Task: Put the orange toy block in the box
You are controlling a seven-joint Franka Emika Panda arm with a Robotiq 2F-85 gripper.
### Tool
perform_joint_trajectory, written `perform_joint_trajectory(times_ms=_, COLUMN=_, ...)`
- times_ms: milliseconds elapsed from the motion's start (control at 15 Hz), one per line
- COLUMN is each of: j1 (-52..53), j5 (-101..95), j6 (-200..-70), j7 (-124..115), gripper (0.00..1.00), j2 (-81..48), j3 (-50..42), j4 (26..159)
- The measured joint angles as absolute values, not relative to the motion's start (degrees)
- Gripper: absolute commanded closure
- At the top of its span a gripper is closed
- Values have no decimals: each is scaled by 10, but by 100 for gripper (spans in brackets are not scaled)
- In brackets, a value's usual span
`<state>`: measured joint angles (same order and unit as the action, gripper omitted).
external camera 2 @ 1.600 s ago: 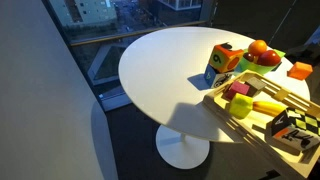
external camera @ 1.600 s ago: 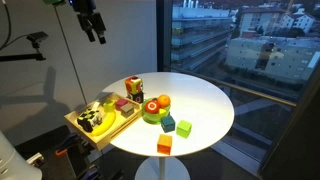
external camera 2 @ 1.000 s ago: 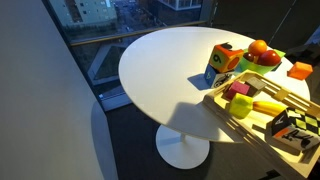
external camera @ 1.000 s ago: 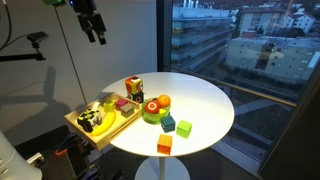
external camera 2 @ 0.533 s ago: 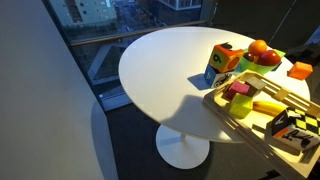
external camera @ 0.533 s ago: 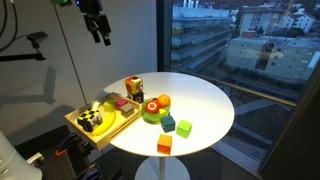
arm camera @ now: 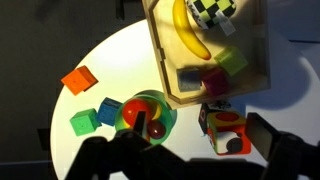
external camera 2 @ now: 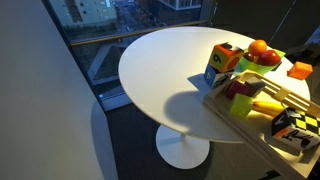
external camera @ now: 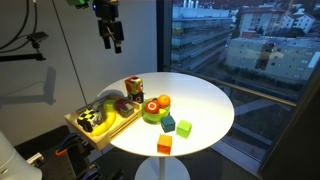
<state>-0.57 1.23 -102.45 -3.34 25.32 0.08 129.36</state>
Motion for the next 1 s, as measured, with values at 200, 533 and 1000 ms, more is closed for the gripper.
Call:
perform_joint_trajectory(times_ms=200, j1=-18, j5=-11, j6=-1005, j7=6, gripper=0, j2=213, j3=-22, j4=1271)
perform_joint_trajectory(times_ms=533, j1=-30, j5=-56, j6=-987, j7=101, gripper=0, j2=147, j3=-52, j4=1239)
perform_joint_trajectory(times_ms=1000, j1=-33, j5=-111, j6=-991, j7=193, gripper=0, j2=84, j3=-67, j4=1199)
